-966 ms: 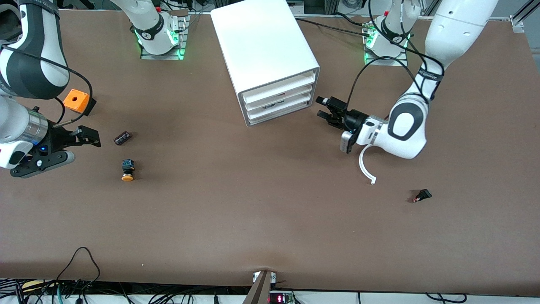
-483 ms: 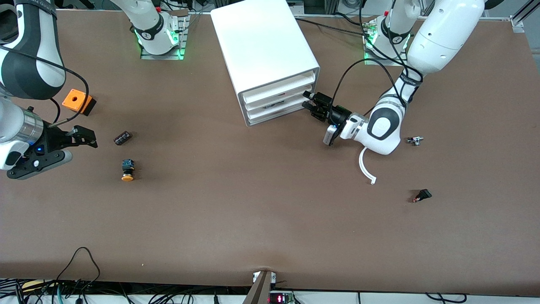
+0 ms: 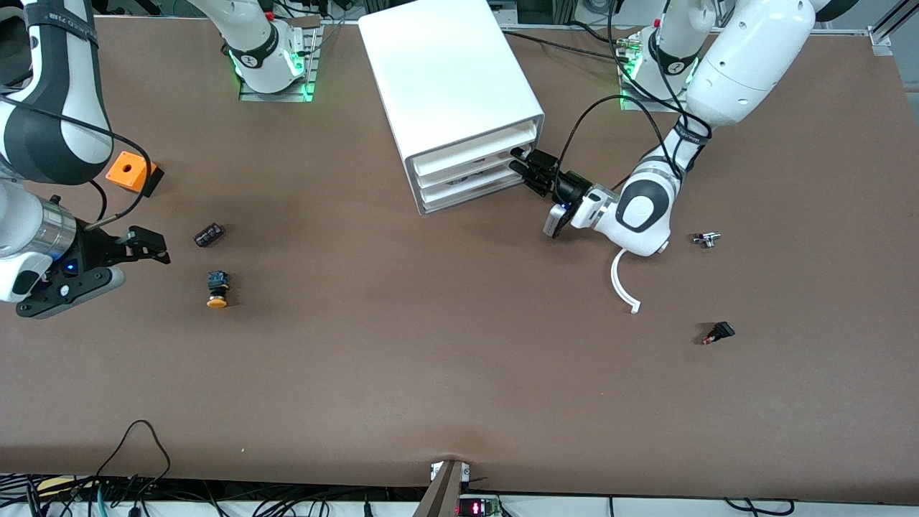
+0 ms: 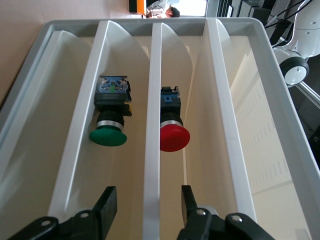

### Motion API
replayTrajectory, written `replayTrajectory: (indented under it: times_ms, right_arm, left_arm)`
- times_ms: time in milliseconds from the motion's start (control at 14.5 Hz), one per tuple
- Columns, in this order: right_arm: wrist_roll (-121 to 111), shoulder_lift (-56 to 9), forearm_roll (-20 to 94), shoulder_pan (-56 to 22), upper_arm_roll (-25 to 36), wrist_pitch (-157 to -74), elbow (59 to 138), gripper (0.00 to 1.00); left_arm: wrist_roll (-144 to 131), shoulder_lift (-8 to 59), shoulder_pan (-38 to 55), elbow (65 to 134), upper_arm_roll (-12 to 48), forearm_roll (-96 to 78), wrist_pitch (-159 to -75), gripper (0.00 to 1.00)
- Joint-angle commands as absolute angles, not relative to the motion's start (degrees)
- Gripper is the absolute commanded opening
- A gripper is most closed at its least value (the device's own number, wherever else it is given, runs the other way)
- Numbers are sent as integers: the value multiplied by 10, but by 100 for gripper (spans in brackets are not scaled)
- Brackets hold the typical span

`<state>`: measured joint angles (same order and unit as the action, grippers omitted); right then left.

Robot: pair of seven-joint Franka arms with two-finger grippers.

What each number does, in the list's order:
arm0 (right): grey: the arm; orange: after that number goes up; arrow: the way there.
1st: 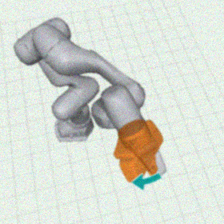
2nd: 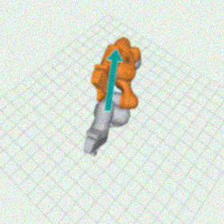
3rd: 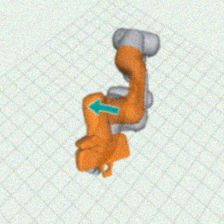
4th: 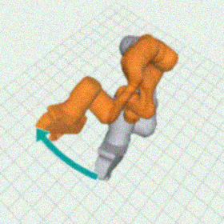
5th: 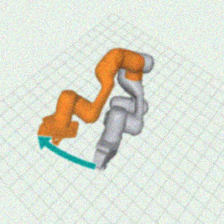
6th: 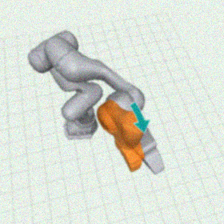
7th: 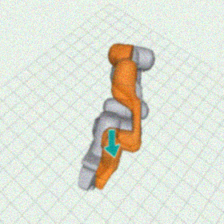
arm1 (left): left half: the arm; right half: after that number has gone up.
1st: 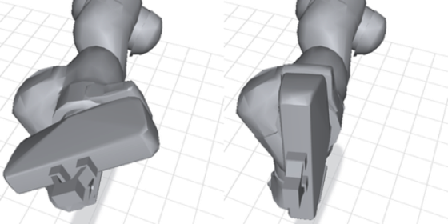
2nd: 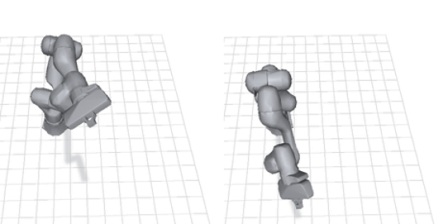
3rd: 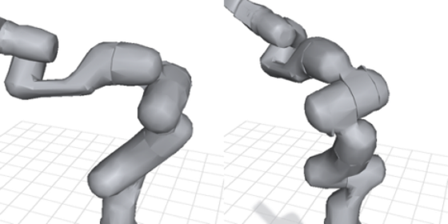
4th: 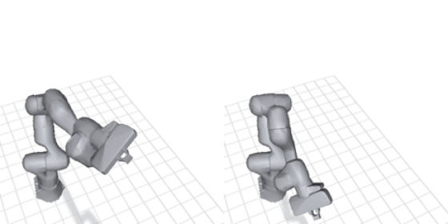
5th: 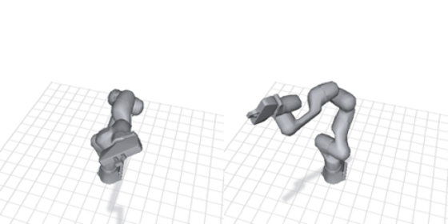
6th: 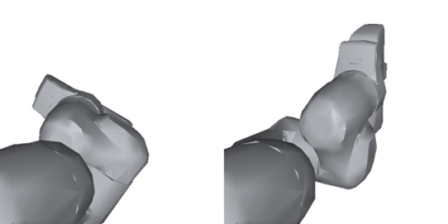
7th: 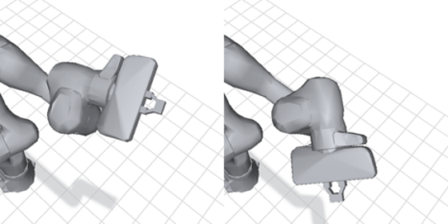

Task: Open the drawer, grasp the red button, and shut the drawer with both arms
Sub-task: 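Grasp the uppermost drawer handle with the left gripper, then pull the drawer open with the left gripper while the right gripper approaches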

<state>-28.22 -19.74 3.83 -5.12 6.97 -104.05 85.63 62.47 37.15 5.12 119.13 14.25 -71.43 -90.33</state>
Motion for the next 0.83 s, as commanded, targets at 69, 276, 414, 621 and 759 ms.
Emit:
replayTrajectory:
  times_ms: [69,276,414,621,759]
  right_arm:
    - [-304,-205,48,-50,69,-1035,842,100]
    - [-307,-214,54,-49,68,-1036,842,100]
    - [-304,-214,51,-54,66,-1036,842,100]
    - [-292,-214,56,-69,66,-1041,838,100]
    - [-292,-221,56,-85,66,-1042,836,100]
  left_arm:
    - [639,366,62,1205,143,-742,-906,51]
    - [639,366,67,1205,143,-742,-913,23]
    - [639,366,66,1205,142,-742,-913,6]
    - [639,366,62,1201,142,-742,-914,0]
    - [637,365,58,1201,140,-742,-914,0]
